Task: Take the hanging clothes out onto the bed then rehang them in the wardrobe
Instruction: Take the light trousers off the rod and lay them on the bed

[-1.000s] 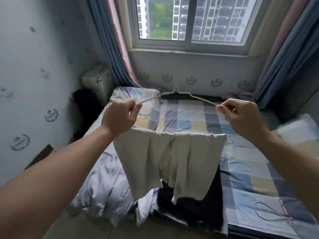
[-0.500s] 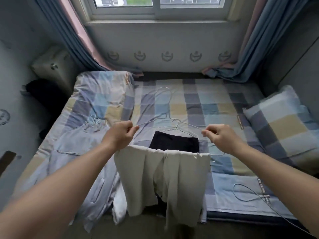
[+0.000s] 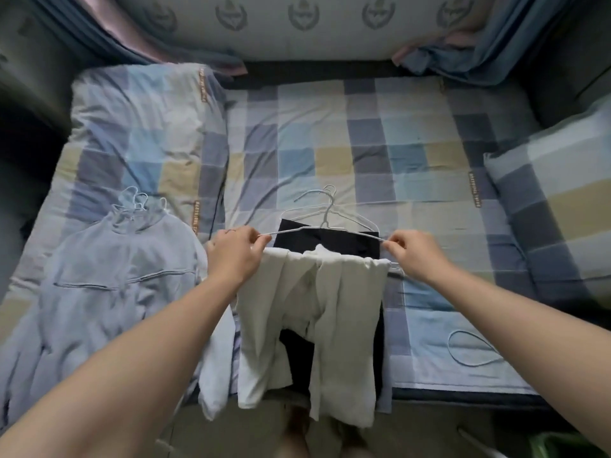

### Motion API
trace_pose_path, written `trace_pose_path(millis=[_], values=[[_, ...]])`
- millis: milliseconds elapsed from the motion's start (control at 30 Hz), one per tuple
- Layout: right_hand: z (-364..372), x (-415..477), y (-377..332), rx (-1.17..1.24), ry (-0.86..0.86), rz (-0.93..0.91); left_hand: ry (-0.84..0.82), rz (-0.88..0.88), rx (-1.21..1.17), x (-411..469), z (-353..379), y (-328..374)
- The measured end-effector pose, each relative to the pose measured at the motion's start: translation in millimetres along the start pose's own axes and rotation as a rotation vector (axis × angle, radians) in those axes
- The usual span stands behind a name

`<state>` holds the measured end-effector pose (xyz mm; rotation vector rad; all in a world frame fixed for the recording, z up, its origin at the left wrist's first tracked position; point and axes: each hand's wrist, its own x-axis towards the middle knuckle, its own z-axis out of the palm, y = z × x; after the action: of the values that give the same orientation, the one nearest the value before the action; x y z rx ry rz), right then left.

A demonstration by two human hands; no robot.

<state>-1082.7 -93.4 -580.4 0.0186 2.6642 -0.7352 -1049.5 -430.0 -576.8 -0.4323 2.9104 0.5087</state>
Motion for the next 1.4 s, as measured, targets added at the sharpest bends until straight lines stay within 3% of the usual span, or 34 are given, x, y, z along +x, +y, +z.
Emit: trace_pose_path(millis=[167, 300, 433, 667, 1033, 1400], values=[[44, 90, 27, -0.07, -0.027, 0.128, -0.046, 0.013, 0.069, 92, 65, 3], [76, 158, 43, -0.139, 0.01, 0.223, -0.062, 0.029, -0.058, 161, 120, 0], [105, 217, 52, -0.048, 0.093, 0.237, -0.089, 0.015, -0.191, 215, 169, -8], [142, 227, 56, 0.129, -0.07, 0.207, -0.296, 0.092, -0.226, 213, 205, -24], [86, 88, -16, 0.32, -0.052, 0.184, -0.366, 0.059, -0.293, 89, 101, -13], [11, -35, -96, 0.132, -0.002, 0.062, -0.243, 0.126, -0.22, -17, -20, 14]])
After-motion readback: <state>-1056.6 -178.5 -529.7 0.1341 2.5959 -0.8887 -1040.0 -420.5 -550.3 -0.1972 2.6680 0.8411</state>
